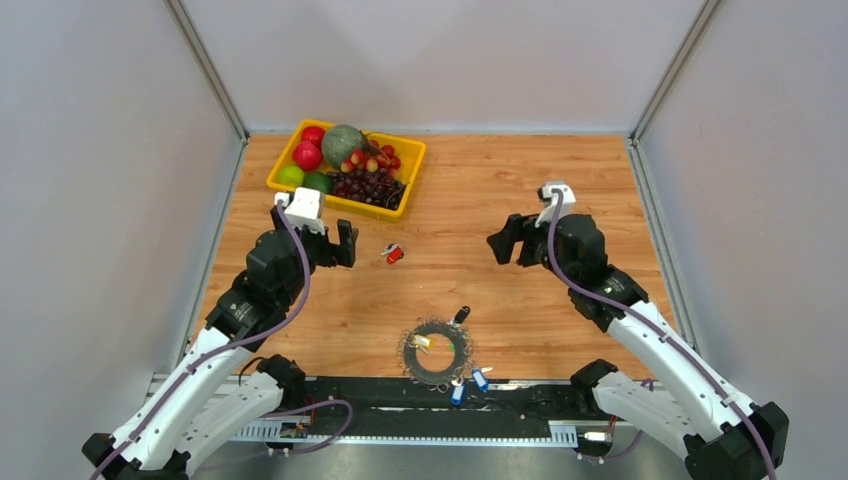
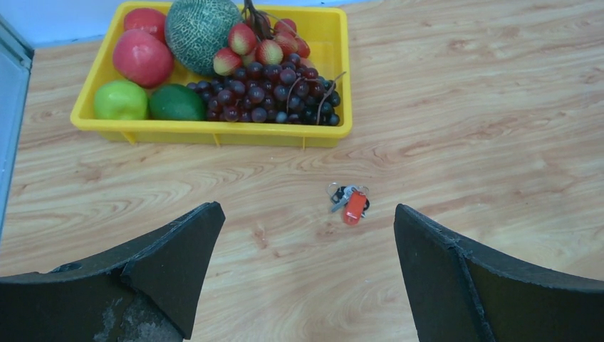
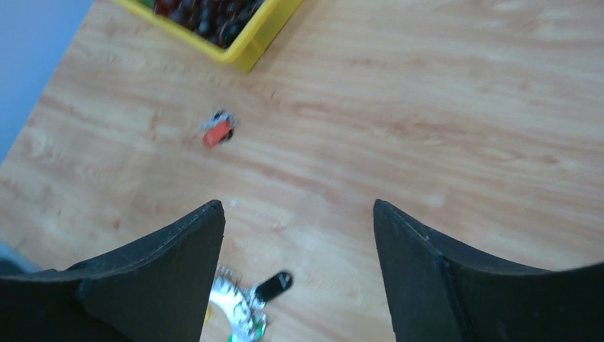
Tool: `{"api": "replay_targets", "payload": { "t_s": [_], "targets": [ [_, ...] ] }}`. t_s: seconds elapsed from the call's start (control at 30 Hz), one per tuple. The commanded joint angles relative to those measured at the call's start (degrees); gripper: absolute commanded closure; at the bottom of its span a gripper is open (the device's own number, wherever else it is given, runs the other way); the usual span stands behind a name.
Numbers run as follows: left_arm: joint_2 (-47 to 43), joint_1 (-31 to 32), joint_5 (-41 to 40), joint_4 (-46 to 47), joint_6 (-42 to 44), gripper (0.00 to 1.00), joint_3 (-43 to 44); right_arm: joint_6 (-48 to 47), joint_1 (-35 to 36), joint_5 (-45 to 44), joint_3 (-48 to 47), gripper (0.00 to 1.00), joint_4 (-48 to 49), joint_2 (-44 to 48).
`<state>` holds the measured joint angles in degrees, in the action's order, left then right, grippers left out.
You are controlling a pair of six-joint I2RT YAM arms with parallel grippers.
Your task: Remove the keys from the keyring
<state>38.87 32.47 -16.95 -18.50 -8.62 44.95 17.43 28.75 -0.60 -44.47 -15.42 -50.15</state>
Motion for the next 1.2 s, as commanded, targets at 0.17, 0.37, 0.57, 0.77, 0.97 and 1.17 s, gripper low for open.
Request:
{"api": "replay_targets", "payload": {
  "t_s": [0.17, 0.37, 0.57, 0.77, 0.97, 1.17],
  "targets": [
    [1.8, -0.1, 10.3, -0.5, -0.1, 0.00, -0.9, 2.6, 15.7, 3.5, 4.1, 0.29, -4.9, -6.2],
    [4.6, -0.1, 15.8, -6.2, -7.2, 0.00, -0.4, 4.4, 25.7, 2.1, 4.6, 0.39, -4.6, -13.2],
    [4.3, 0.0, 26.9, -5.0, -15.9, 0.04, -7.4, 4.7, 29.4, 0.8, 3.2, 0.49, -4.3, -19.9],
    [1.8, 0.0, 28.7, -2.6, -19.1, 0.04, -13.2, 3.2, 29.5, -3.2, 2.7, 0.57, -3.0, -24.0],
    [1.2, 0.0, 29.4, -2.5, -19.4, 0.05, -14.0, -0.4, 29.5, -5.2, -0.7, 0.59, -1.7, -30.1],
    [1.1, 0.0, 30.1, -2.3, -19.9, 0.06, -14.4, -2.8, 29.3, -5.1, -2.9, 0.54, -1.3, -34.5]
  ]
}}
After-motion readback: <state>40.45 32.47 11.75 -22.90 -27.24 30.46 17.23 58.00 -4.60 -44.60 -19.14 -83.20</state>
